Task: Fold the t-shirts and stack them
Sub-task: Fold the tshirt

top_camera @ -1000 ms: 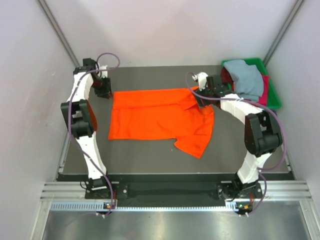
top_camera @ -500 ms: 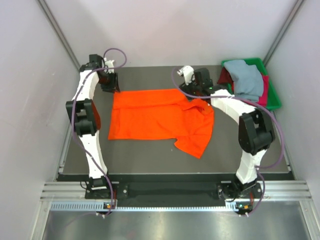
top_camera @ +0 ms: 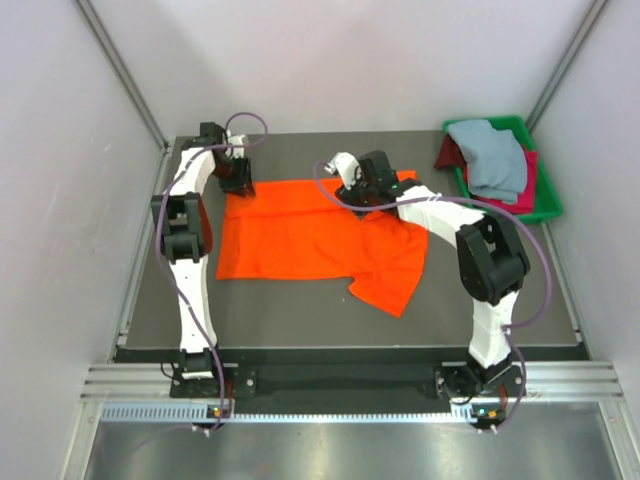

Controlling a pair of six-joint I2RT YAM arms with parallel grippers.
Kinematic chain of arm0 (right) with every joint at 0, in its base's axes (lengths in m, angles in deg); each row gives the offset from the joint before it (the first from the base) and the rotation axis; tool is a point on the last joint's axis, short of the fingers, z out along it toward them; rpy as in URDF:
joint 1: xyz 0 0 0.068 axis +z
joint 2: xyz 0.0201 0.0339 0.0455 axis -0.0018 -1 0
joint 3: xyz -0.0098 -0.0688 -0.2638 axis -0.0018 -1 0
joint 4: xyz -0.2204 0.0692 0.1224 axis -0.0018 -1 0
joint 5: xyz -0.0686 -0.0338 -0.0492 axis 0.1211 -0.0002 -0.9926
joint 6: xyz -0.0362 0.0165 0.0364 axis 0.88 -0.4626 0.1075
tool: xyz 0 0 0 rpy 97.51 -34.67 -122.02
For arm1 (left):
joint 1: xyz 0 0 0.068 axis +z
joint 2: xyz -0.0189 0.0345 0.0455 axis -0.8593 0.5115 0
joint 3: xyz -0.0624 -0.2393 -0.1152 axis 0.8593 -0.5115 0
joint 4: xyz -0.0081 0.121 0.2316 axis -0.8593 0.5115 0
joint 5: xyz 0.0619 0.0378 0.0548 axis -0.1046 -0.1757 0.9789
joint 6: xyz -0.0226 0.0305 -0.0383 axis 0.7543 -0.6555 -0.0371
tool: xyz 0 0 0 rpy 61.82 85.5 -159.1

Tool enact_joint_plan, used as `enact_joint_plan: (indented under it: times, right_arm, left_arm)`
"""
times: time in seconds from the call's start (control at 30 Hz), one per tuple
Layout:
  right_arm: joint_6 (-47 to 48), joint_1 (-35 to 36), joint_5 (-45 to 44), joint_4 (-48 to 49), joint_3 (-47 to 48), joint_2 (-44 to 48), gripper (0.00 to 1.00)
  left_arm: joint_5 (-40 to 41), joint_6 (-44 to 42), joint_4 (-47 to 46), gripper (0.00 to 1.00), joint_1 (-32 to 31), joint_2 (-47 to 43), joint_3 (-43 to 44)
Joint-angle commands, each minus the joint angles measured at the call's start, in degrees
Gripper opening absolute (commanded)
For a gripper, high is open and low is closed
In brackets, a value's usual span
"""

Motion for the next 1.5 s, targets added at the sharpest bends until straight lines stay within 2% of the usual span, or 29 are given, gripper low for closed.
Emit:
enact_joint_plan:
  times: [0.0,0.17,0.4,0.47,0.7,1.03,1.47]
  right_arm:
    - [1.12,-0.08,-0.41,0.29,0.96,-1.41,0.53]
    - [1.47,-0.35,-0.94,0.46,0.78,-3.26,0.52]
    - [1.74,-0.79,-0.94,-0.24,2.01,-5.98,0.46]
    - [1.91,-1.05,-1.29,-0.15,1.93,-6.25,0.43]
    - [2.09,-2.81,-2.61,-0.15,1.49,-6.42,0.41]
    - [2.71,-4.04,-1.03,-1.21,0.17,-5.63,0.34]
    - [1.74,-2.81,1.52,-2.79,-1.06,-4.31,0.38]
  left_arm:
    - [-0.09,0.36,-2.4,0.42,0.2,0.0,3.2]
    - [0.36,0.71,-2.22,0.41,0.2,0.88,2.85]
    - [0.36,0.97,-2.48,0.41,0.2,0.53,2.76]
    - [0.27,1.15,-2.49,0.41,0.2,0.53,2.76]
    - [0.0,1.24,-2.49,0.41,0.2,0.88,2.58]
    - [0.44,1.15,-2.66,0.41,0.2,0.8,2.41]
    - [0.44,1.41,-2.57,0.4,0.2,0.09,2.14]
